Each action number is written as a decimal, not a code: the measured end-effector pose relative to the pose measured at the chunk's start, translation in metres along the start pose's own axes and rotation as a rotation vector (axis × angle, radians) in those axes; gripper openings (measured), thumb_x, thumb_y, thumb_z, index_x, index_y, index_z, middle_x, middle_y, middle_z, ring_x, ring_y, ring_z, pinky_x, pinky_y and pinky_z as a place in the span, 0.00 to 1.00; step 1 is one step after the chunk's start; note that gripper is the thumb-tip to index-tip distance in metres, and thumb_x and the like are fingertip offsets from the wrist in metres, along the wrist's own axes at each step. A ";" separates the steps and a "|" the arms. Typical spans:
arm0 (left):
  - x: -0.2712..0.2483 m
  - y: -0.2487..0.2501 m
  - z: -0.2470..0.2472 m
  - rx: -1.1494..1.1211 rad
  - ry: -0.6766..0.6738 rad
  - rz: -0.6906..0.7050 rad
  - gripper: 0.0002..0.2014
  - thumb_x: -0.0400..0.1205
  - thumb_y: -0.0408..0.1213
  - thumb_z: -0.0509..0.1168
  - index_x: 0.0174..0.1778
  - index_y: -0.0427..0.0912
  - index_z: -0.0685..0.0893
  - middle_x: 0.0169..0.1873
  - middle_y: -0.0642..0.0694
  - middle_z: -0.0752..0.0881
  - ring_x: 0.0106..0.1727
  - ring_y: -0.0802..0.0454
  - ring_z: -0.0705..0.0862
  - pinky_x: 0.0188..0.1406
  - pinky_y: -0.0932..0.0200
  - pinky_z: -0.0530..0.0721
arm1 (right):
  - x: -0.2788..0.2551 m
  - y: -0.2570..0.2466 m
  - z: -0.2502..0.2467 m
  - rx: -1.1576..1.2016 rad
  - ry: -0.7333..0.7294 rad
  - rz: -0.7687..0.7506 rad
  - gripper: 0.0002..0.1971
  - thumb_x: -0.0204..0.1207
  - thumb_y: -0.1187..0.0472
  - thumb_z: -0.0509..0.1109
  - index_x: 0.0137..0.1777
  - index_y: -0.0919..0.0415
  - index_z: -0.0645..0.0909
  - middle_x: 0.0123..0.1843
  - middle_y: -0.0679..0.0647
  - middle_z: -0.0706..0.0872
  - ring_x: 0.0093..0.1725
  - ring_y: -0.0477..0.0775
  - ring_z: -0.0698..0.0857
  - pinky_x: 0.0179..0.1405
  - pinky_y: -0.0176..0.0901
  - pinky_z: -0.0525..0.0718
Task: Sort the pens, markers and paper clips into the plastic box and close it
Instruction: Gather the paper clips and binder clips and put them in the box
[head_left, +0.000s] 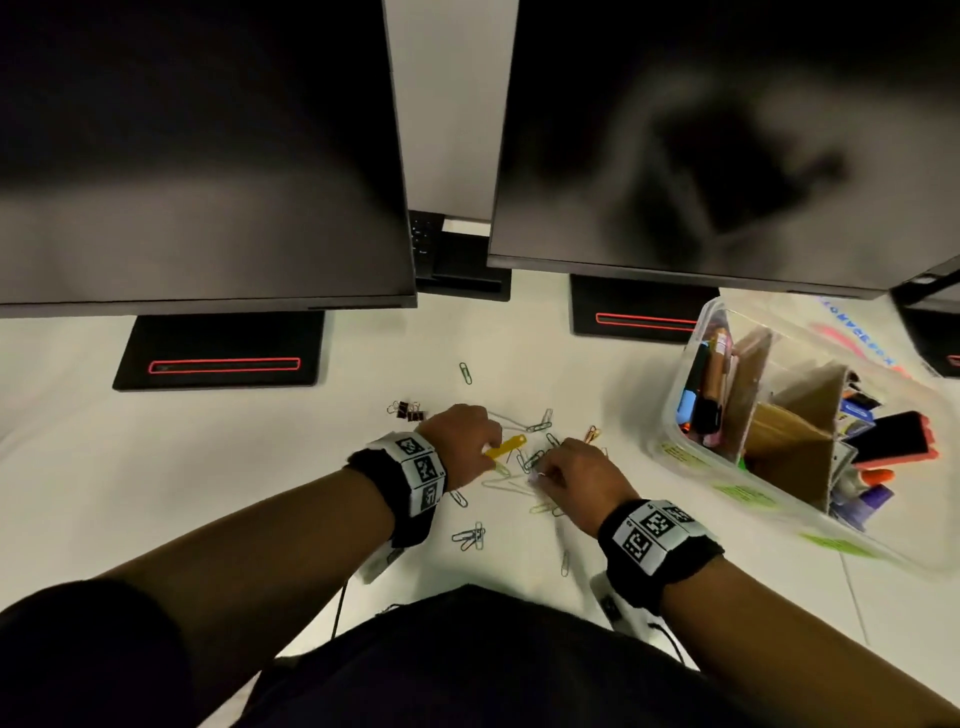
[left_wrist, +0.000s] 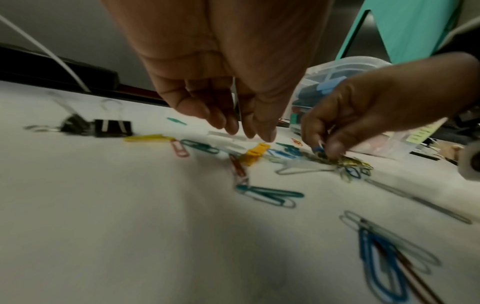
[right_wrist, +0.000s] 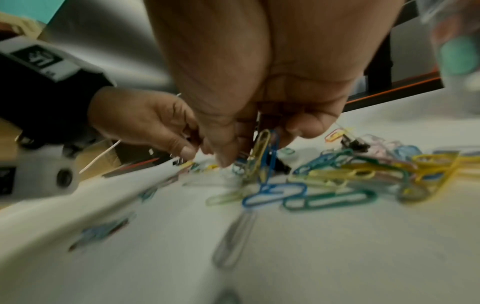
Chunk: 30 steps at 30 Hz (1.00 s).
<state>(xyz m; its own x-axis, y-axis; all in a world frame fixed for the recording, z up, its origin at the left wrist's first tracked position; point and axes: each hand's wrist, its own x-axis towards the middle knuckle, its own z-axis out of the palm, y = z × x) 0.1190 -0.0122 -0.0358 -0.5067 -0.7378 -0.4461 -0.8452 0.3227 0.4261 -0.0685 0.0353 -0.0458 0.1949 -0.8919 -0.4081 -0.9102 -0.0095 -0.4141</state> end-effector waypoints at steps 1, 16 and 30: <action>0.002 0.004 0.001 0.005 -0.009 0.021 0.18 0.81 0.45 0.64 0.66 0.46 0.78 0.63 0.43 0.77 0.69 0.44 0.73 0.66 0.54 0.72 | 0.000 0.002 -0.004 0.083 0.033 0.050 0.09 0.78 0.59 0.66 0.51 0.61 0.85 0.51 0.56 0.84 0.50 0.55 0.81 0.45 0.35 0.68; 0.027 0.006 0.013 0.196 -0.022 0.144 0.33 0.73 0.49 0.72 0.73 0.45 0.70 0.72 0.43 0.70 0.73 0.44 0.67 0.72 0.49 0.71 | -0.005 0.020 -0.018 0.234 0.071 0.180 0.07 0.78 0.65 0.64 0.50 0.60 0.84 0.48 0.59 0.89 0.45 0.55 0.82 0.44 0.37 0.75; 0.030 0.000 0.016 0.121 -0.034 0.055 0.12 0.83 0.36 0.59 0.61 0.38 0.78 0.59 0.38 0.77 0.60 0.39 0.79 0.58 0.52 0.76 | 0.020 0.005 -0.026 0.040 0.090 0.068 0.13 0.77 0.61 0.67 0.60 0.58 0.82 0.60 0.56 0.81 0.60 0.55 0.81 0.59 0.40 0.76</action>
<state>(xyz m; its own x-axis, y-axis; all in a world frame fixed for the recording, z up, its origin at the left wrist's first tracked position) 0.1010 -0.0251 -0.0616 -0.5567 -0.6969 -0.4522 -0.8292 0.4328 0.3537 -0.0788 0.0057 -0.0352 0.0975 -0.9270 -0.3622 -0.9044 0.0694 -0.4209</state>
